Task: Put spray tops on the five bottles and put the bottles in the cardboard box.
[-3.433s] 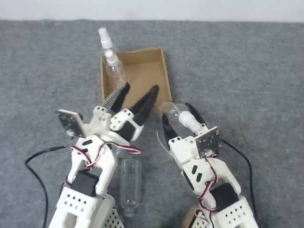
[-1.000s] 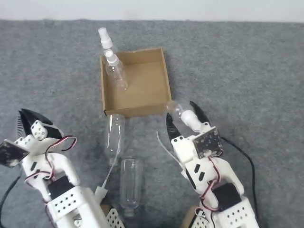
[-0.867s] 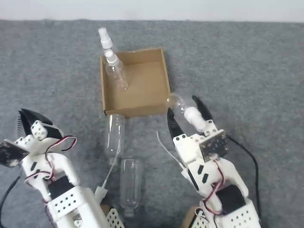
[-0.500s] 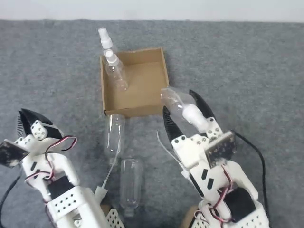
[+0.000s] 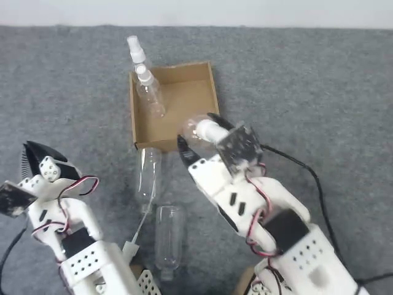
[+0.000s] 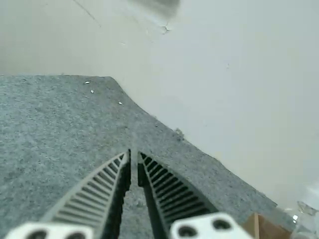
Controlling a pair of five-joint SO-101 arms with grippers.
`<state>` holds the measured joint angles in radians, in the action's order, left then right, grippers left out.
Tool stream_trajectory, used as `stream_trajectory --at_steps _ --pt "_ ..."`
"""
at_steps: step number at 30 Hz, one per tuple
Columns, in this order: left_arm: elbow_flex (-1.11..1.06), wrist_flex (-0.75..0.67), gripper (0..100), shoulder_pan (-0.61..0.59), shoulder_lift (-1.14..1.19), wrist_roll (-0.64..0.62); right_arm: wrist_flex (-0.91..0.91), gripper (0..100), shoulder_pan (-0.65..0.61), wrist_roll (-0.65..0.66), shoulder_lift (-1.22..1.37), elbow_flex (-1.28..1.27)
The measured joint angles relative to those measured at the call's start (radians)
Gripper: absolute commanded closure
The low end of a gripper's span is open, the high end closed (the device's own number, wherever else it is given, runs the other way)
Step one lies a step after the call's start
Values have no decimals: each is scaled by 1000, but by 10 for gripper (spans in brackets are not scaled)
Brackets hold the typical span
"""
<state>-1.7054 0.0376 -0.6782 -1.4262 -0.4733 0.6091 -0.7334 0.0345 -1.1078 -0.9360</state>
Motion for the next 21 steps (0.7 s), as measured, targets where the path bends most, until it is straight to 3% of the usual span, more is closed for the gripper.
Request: stream_trajectory --at_steps 16,21 --pt "0 -6 987 0 0 0 -2 818 -44 -11 448 259" --pt "0 -6 987 0 0 0 -114 819 -44 -11 571 292"
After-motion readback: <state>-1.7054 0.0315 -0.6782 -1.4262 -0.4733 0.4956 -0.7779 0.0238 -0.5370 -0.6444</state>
